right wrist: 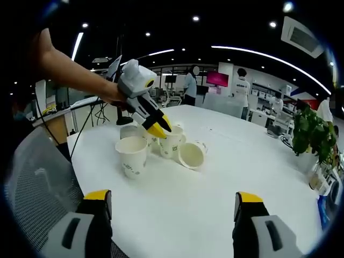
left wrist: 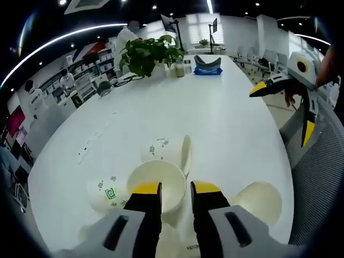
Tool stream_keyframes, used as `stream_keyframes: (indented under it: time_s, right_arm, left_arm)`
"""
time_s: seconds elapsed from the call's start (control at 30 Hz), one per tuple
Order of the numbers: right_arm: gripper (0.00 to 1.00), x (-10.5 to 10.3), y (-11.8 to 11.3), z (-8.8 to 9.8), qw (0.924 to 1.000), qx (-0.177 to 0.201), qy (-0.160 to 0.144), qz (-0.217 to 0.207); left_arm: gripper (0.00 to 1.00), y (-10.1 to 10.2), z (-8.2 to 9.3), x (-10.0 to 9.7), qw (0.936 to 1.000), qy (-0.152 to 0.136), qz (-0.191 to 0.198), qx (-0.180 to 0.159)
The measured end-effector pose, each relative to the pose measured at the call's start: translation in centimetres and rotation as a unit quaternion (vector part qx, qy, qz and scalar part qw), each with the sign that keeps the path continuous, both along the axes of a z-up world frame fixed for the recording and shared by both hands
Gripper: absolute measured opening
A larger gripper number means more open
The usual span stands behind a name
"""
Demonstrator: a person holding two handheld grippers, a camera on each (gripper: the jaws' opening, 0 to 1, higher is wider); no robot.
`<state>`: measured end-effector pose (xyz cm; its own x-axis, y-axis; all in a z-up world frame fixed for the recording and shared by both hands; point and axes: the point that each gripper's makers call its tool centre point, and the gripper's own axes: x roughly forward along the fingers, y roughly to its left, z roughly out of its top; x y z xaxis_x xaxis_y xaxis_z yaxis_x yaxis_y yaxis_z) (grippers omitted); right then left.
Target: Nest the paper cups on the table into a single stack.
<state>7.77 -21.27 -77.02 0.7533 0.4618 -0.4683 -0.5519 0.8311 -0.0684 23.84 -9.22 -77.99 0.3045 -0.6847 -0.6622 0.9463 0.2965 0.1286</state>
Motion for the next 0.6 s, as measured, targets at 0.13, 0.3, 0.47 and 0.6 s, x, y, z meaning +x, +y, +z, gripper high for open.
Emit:
stream_keyframes:
  time_s: [0.13,0.3,0.47,0.6]
  right_arm:
    - [0.96,0.0,-0.1,0.1,1.0,0.002,-0.001,-0.004]
    - [0.96,0.1,-0.3,0.1,1.0,0.004,-0.001,-0.009]
    - [0.95,0.1,-0.2,0.1,0.9999,0.004,-0.001,-0.01]
    - [0.95,0.1,-0.2,0.2,0.9999,0.005,0.0,-0.012]
  left_arm:
    - [0.15,0.1,-0.9,-0.3,0.9999,0.007,-0.001,0.01]
    - [0.11,-0.5,-1.2,-0.1,0.9998,0.009,-0.003,0.015]
    - [0.06,-0.7,-1.4,-0.1,0.9996,0.01,-0.002,0.025]
    - [0.03,-0.7,-1.4,-0.1,0.9995,0.009,0.003,0.029]
